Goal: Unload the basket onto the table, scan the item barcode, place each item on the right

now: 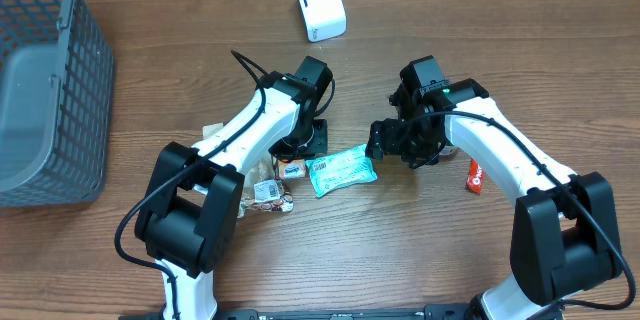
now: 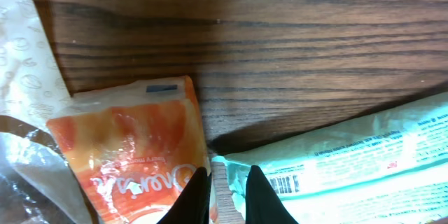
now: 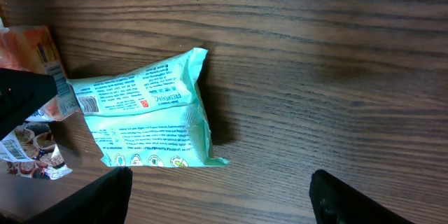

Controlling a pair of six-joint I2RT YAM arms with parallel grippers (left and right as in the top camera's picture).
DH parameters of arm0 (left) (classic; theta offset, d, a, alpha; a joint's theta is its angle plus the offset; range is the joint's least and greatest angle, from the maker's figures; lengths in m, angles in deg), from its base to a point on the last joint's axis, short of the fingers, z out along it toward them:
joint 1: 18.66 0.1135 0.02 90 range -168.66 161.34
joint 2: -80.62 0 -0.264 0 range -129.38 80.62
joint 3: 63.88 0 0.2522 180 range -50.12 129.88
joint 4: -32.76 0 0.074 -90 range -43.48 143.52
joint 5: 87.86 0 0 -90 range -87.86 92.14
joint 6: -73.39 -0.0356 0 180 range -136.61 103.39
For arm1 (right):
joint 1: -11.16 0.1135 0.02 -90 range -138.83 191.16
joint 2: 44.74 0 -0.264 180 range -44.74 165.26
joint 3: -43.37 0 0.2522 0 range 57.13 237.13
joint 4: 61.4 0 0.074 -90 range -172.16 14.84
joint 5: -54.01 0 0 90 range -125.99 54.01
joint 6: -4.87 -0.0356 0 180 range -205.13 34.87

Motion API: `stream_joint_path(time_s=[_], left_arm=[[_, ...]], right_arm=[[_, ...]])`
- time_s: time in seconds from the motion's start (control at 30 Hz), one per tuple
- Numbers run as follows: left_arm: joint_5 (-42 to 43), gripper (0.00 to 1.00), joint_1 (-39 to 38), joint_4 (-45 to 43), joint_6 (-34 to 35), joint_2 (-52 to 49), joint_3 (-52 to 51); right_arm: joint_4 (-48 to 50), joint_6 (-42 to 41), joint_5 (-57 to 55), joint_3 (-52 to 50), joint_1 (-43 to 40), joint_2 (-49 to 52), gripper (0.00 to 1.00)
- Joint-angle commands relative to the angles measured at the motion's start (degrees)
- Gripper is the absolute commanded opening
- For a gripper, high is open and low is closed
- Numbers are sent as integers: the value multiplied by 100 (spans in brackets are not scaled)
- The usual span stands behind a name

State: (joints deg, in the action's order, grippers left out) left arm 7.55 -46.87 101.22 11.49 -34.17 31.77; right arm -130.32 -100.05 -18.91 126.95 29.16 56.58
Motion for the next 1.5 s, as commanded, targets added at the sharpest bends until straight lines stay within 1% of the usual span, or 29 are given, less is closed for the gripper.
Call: stream_joint_path(time_s=[0.0,0.17,0.27,0.57,0.9,1.13,1.27,1.4,1.47], left_arm=[[-221,10,-85,44,-107,-76,-48],[61,12,-166,81,-284,-79,-48],[52,12,-247,144,-278,-87,-48],[59,13,-424,201,-212,-291,-48],[35,13,-575,15,-142,-306,-50],[35,12,-584,-39,-103,-306,-50],[26,13,-597,-96,-103,-306,-50],[-4,12,-595,-94,-101,-306,-50],[-4,12,-597,-96,-101,-306,-50]], right_arm=[[17,42,-57,52,-9,-26,83],[59,17,-48,-188,-7,-26,83],[105,17,68,-363,2,-26,83],[857,-9,662,-938,2,-26,82],[1528,-437,704,-1259,2,-26,76],[1947,-647,748,-1554,2,-26,69],[2146,-793,1137,-1672,2,-24,66],[2603,-1078,1523,-1897,2,-24,56],[2780,-1088,1683,-1998,2,-24,54]])
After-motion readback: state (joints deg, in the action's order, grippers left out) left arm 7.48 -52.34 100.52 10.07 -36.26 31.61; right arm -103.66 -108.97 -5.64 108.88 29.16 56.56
